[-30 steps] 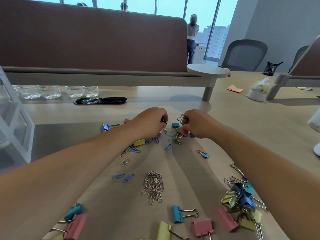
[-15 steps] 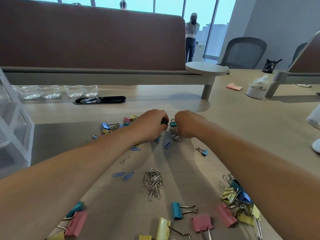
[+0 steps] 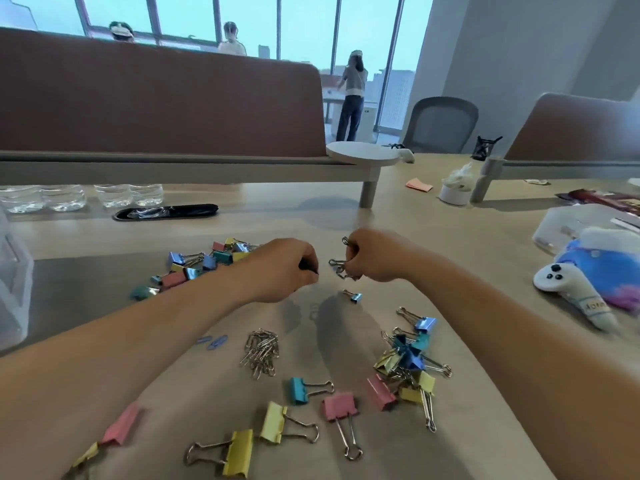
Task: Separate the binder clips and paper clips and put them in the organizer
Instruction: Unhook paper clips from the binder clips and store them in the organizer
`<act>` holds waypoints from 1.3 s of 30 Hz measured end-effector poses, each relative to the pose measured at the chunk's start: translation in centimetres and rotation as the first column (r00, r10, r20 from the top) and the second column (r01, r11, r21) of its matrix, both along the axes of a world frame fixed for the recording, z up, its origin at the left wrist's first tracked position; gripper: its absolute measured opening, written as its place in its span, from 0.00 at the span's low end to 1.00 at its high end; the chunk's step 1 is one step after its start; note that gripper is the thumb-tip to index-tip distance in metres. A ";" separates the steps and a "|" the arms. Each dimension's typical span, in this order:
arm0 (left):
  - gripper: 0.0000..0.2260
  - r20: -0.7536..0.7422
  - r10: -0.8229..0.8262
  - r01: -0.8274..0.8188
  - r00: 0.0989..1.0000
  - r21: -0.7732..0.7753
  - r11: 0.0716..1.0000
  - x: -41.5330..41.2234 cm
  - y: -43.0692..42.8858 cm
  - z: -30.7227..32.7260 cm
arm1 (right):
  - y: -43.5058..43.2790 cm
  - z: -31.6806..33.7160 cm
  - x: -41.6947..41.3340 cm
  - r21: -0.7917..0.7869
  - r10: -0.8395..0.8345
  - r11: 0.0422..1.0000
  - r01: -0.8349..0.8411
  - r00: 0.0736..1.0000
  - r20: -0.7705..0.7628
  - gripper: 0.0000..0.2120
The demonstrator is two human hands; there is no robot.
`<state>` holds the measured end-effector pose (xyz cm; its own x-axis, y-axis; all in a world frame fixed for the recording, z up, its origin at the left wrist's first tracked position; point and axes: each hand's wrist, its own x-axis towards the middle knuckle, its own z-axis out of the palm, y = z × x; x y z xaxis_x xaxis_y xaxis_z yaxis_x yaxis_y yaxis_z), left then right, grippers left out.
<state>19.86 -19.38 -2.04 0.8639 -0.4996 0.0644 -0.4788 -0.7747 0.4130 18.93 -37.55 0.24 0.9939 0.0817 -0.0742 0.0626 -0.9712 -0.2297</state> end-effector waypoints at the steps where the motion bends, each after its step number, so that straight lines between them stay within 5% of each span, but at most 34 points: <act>1: 0.06 -0.018 -0.018 0.018 1.000 0.026 0.999 -0.9 -0.6 -0.1 | -0.4 -0.1 -1.0 -0.009 0.007 1.000 -0.008 1.000 -0.004 0.08; 9: 0.08 -0.077 -0.102 0.115 0.992 0.191 0.975 -6.8 -4.0 -1.0 | -1.4 -1.6 -6.1 -0.188 0.090 0.978 -0.093 0.996 -0.025 0.04; 19: 0.12 -0.078 -0.116 0.123 0.990 0.098 0.988 -9.3 -5.8 -2.0 | -3.1 -2.2 -7.8 -0.214 0.059 0.974 -0.077 0.994 -0.087 0.05; 24: 0.12 -0.049 -0.132 0.134 0.990 0.039 0.990 -9.5 -5.6 -1.0 | -4.4 -0.9 -7.7 -0.094 0.030 0.995 -0.045 0.988 -0.151 0.16; 31: 0.09 0.035 -0.065 0.063 0.997 0.068 0.996 -6.7 -3.3 0.3 | -3.5 -0.2 -6.4 -0.117 -0.012 0.993 0.017 0.999 0.047 0.13; 39: 0.08 0.023 -0.017 0.016 1.000 0.061 0.998 -3.4 -2.0 0.0 | -1.2 -1.8 -4.4 -0.159 0.094 0.981 -0.109 0.991 -0.097 0.17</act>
<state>16.45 -21.36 -2.03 0.8541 -0.5172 0.0540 -0.5008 -0.7900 0.3538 14.56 -38.80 -1.54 0.9699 0.1614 -0.1826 0.1495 -0.9857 -0.0775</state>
